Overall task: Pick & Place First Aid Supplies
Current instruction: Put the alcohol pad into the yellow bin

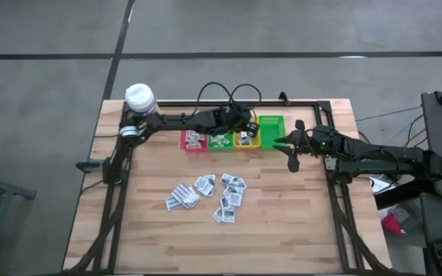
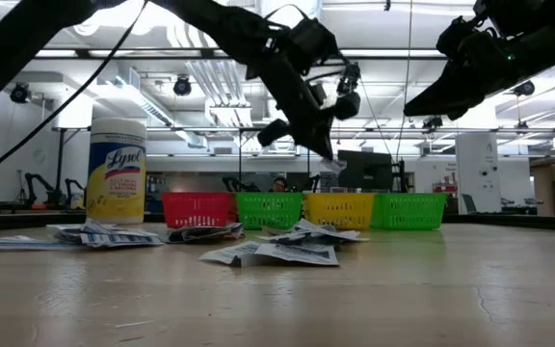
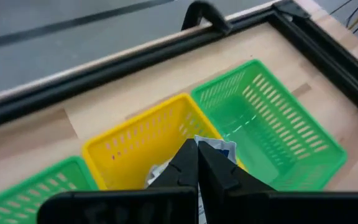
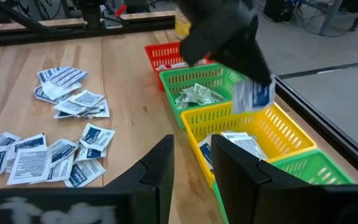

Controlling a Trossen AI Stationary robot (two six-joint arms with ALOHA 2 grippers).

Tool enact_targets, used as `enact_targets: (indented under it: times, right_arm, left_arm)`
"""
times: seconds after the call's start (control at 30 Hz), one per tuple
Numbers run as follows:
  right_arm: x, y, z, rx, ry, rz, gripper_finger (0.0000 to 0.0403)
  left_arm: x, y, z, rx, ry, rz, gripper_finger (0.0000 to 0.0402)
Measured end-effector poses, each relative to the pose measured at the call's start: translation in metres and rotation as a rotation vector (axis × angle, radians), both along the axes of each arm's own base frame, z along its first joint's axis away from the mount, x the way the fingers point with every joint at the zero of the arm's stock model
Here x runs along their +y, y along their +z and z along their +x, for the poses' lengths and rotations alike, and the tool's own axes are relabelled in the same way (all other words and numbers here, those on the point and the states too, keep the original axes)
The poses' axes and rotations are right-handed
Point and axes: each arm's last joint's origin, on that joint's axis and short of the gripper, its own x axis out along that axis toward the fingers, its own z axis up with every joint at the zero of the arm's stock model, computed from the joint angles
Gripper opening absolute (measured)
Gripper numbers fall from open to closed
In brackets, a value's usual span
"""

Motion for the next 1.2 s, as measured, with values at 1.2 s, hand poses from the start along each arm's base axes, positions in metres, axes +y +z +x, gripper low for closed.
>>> enact_targets:
  times: [1.2]
  right_arm:
    - [0.000,0.000,0.000,0.001,0.000,0.000,0.0099]
  left_arm:
    - [-0.002,-0.056,0.019,0.121,-0.011,-0.036,0.0013]
